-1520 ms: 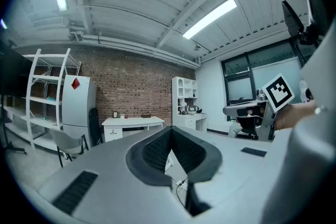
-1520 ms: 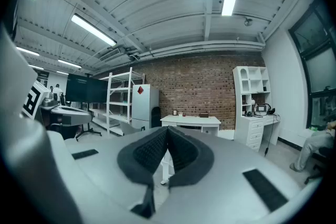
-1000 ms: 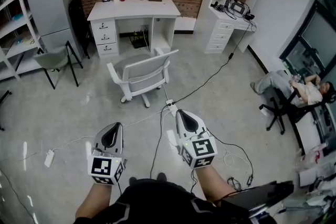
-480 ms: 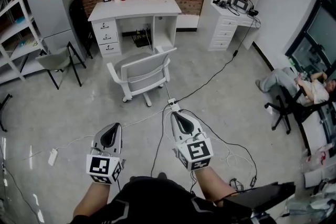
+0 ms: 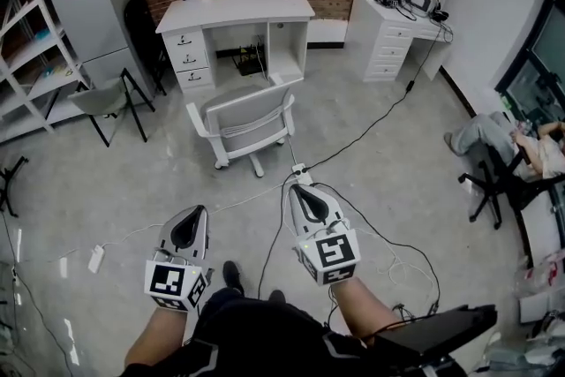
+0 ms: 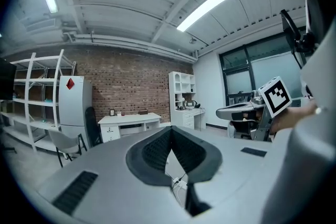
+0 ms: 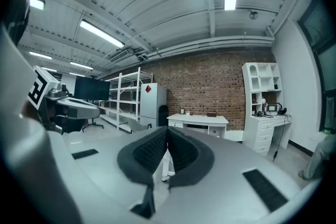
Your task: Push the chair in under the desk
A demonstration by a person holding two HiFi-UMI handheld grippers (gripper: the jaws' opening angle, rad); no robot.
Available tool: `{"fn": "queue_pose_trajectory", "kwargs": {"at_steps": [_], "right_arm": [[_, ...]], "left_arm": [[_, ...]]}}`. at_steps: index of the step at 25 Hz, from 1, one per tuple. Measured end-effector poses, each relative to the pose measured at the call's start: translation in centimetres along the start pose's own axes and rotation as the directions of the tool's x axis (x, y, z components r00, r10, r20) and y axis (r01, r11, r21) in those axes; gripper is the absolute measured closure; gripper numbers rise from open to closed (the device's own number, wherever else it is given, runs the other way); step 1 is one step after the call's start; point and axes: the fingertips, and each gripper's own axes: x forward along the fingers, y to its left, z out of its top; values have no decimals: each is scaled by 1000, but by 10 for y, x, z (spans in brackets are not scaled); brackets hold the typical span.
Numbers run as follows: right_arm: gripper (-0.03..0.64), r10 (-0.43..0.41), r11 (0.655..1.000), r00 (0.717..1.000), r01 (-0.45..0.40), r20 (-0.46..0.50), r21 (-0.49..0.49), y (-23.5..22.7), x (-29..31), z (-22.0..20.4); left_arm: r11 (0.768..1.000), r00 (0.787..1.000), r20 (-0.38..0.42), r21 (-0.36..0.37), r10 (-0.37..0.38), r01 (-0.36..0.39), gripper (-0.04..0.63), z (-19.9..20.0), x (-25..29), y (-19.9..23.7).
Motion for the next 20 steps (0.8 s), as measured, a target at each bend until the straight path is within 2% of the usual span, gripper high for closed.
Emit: {"fn": "queue_pose_trajectory", "kwargs": {"at_steps": [9, 20], "right_arm": [[609, 16, 999, 1000, -17, -27, -35, -4, 43, 0], [609, -23, 999, 999, 20, -49, -47, -11, 130, 8]], "left_arm": [[999, 1000, -4, -37, -9, 9, 588, -12, 39, 27], [998, 999, 7, -36, -43, 43, 588, -8, 103, 104]]}}
